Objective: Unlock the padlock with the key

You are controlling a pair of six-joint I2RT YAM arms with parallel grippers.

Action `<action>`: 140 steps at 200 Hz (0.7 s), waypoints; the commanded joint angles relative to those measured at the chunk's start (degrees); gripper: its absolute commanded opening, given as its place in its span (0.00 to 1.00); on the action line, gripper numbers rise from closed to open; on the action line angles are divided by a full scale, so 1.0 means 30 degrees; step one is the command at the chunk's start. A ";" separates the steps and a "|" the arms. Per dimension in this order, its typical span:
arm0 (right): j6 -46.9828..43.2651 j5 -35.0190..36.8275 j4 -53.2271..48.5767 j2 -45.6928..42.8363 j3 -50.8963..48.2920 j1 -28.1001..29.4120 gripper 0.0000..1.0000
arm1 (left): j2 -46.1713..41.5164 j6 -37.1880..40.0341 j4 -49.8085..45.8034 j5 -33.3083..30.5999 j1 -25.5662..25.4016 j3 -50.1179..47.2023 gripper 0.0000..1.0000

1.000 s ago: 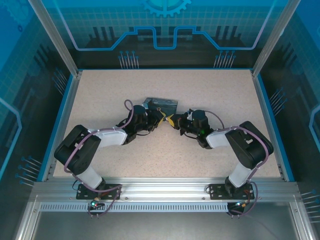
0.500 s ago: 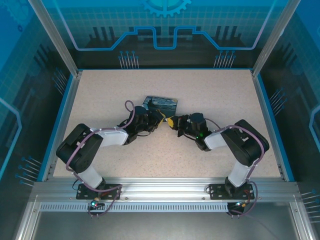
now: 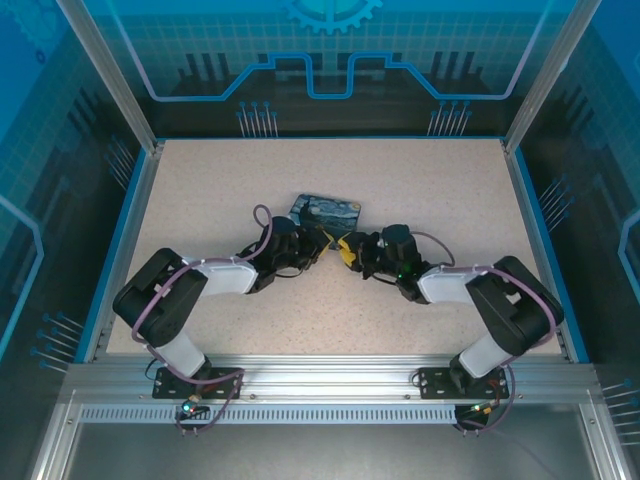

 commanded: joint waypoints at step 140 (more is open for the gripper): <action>-1.5751 0.5190 -1.6871 -0.9317 0.0804 -0.2748 0.49 | 0.1154 0.1189 -0.0139 0.0087 0.0368 -0.1233 0.22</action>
